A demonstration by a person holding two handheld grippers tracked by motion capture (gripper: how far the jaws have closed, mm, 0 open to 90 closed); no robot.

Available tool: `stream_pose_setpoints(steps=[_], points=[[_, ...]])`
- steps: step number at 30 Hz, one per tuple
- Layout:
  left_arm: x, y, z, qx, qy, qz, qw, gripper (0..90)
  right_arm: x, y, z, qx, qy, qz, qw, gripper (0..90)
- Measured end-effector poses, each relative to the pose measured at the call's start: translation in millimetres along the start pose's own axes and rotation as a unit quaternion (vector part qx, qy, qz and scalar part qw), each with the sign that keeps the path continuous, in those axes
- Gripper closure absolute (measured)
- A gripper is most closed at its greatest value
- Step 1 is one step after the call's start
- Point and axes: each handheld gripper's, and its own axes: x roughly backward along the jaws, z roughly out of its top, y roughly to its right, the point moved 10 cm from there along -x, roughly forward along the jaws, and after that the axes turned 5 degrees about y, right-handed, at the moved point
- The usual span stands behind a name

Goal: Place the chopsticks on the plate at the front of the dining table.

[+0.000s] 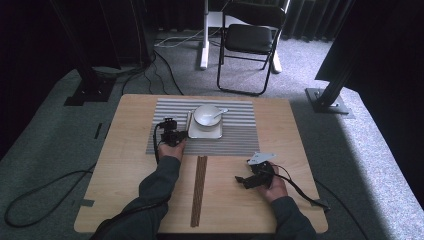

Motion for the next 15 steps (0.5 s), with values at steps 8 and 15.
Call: stream_pose_setpoints(steps=[8,15], points=[[-4.7,-0.6,3.4,0.002,0.0,0.001,1.0,83.7,0.0,0.1,0.0,0.0,0.0,0.0,1.0,12.0],[-11.6,-4.6,5.8,0.01,0.002,-0.001,0.9999,83.7,0.0,0.1,0.0,0.001,0.0,0.0,1.0,12.0]])
